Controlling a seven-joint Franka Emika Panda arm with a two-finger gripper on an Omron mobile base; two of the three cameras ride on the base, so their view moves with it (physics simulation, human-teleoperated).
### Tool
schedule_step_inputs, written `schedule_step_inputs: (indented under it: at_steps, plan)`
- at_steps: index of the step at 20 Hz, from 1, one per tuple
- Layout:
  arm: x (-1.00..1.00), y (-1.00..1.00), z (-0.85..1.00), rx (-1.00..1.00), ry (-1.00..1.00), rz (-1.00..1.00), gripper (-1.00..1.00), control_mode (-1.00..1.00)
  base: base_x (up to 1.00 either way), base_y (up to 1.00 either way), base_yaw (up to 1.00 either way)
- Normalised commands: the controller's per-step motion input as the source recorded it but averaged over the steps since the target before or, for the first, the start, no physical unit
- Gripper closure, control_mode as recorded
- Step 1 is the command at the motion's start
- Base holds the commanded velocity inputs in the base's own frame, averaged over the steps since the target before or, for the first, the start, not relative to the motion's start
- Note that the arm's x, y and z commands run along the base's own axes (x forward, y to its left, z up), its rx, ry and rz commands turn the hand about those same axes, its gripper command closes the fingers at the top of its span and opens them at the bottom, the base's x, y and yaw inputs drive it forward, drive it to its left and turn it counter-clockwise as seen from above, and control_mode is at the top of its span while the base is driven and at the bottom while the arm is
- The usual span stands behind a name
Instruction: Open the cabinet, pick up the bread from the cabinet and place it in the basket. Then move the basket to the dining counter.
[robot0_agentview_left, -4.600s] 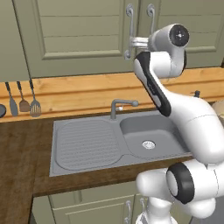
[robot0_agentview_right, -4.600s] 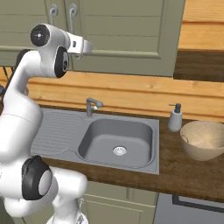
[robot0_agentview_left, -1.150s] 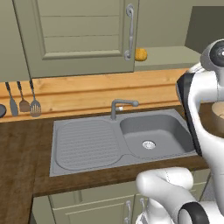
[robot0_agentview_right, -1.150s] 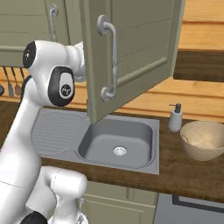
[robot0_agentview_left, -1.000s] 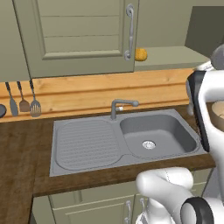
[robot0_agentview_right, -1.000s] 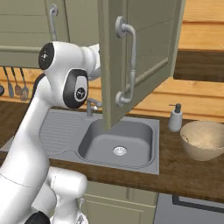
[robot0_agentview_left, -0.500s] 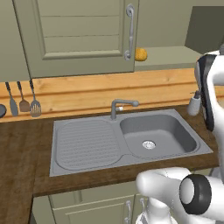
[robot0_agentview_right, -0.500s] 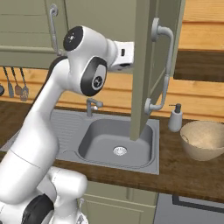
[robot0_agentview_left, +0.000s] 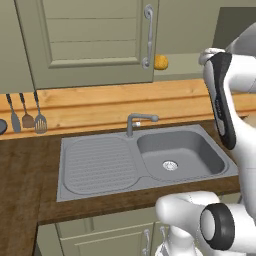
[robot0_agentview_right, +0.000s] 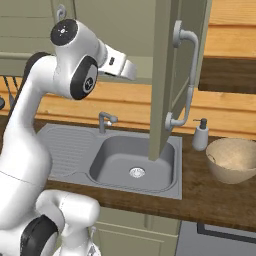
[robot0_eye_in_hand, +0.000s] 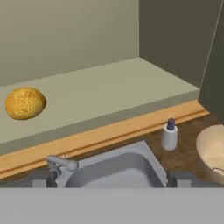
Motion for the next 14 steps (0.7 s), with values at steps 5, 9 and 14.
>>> schedule_step_inputs:
  at_steps: [5, 9, 14]
  plan:
    - [0.98, 0.57, 0.06, 0.31, 0.03, 0.21, -1.0, -1.0, 0.0, 0.0, 0.0]
    - [0.91, 0.25, 0.02, 0.2, 0.04, 0.15, -1.0, -1.0, 0.0, 0.0, 0.0]
    - [0.75, 0.29, 0.0, 0.05, 0.0, 0.02, -1.0, -1.0, 0.0, 0.0, 0.0]
